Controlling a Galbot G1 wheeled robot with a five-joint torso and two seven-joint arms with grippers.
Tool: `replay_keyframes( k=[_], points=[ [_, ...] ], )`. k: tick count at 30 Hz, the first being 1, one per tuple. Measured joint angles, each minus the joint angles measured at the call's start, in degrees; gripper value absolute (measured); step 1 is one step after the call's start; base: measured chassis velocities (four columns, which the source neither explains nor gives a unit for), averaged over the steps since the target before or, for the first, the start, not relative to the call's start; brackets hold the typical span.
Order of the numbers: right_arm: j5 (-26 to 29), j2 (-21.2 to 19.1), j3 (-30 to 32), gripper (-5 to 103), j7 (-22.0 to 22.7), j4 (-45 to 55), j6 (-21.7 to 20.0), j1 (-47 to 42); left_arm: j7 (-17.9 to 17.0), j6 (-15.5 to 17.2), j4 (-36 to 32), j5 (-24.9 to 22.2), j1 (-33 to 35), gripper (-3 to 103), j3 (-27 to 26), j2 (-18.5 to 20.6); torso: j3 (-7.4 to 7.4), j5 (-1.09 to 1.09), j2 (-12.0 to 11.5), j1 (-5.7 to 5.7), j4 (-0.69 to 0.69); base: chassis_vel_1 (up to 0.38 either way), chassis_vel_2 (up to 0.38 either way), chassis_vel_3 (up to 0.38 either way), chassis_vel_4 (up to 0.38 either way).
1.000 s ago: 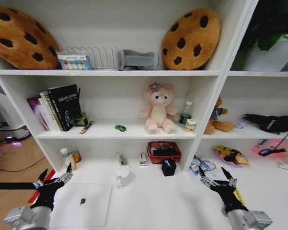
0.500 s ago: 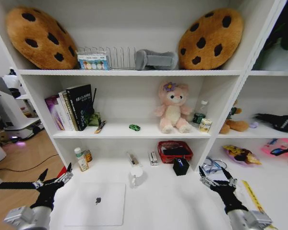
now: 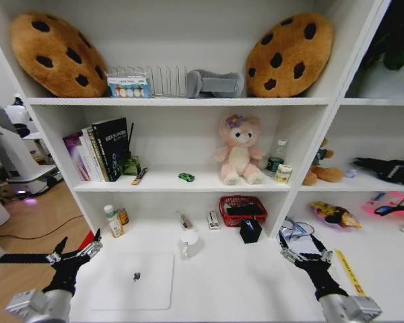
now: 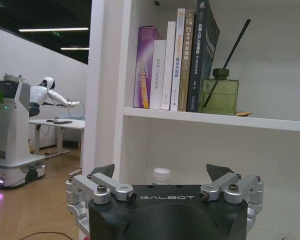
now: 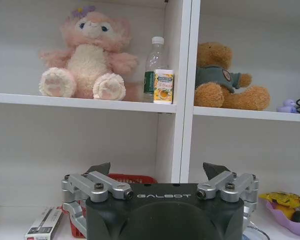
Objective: Organize the objects on the table.
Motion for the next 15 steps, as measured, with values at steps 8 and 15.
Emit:
replay_keyframes(
  k=[8, 15],
  points=[
    [0.0, 0.0, 0.0, 100, 0.0, 0.0, 0.0, 0.0, 0.0, 0.0, 0.0, 0.0, 0.0, 100, 0.0, 0.0, 0.00, -0.02, 0.0, -0.01, 0.00, 0.217, -0.204, -0.217, 0.221],
    [0.0, 0.0, 0.0, 100, 0.0, 0.0, 0.0, 0.0, 0.0, 0.0, 0.0, 0.0, 0.0, 100, 0.0, 0.0, 0.00, -0.01, 0.0, 0.00, 0.00, 0.305, -0.294, -0.305, 0.305]
  ],
)
